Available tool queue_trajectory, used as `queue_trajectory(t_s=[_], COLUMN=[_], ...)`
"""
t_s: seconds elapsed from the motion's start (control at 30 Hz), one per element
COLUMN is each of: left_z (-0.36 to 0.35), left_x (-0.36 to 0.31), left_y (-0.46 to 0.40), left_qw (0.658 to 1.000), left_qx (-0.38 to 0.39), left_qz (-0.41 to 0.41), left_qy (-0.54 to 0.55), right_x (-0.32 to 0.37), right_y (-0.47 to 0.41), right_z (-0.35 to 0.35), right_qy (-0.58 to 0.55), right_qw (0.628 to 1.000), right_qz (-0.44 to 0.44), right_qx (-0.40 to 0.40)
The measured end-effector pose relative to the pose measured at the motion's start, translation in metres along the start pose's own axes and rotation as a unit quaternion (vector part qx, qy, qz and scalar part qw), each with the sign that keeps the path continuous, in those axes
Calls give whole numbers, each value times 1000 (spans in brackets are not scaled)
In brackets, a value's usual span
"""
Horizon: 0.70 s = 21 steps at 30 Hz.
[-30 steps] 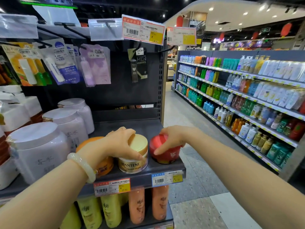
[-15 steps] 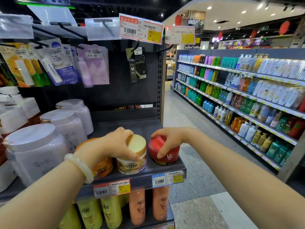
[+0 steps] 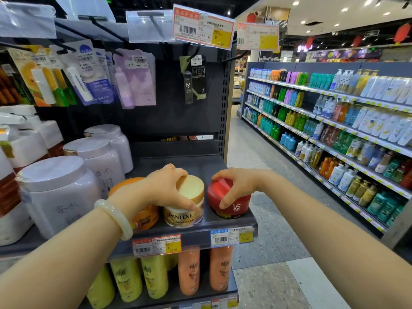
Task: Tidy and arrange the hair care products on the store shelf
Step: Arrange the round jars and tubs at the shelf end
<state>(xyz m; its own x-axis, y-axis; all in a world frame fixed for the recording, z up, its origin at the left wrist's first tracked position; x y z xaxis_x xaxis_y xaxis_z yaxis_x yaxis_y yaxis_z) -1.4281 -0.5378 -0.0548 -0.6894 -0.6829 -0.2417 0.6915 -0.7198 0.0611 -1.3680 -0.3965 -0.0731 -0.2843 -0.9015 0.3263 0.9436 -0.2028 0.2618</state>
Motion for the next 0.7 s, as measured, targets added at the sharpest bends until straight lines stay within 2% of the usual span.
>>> queue_trajectory(t_s=[0.27, 0.37, 0.53, 0.7], left_z=[-3, -2, 19, 0], left_x=[-1, -1, 22, 55], left_y=[-3, 1, 32, 67], left_qw=[1000, 999, 991, 966], left_qx=[0, -8, -129, -255], left_qz=[9, -3, -20, -7], left_qy=[-21, -34, -31, -46], right_x=[1, 0, -10, -15], right_y=[1, 7, 24, 39], right_z=[-2, -1, -1, -12], right_qy=[-13, -40, -102, -83], right_qw=[1000, 998, 982, 950], right_qz=[9, 30, 62, 94], right_qx=[-2, -26, -149, -287])
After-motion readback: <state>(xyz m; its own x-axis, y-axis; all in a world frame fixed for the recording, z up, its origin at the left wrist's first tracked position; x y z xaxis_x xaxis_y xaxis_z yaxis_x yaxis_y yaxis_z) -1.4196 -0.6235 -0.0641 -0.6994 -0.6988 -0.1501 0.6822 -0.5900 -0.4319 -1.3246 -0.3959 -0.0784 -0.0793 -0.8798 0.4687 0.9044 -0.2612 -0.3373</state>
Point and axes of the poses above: each hand's wrist, its own y-axis away from the middle knuckle, its own z-axis out of the back of the hand, x = y × z, the point moved 9 cm from there along -y, towards the middle knuckle, and after that the axes turned 4 degrees about -x, right-handed, at the moved point
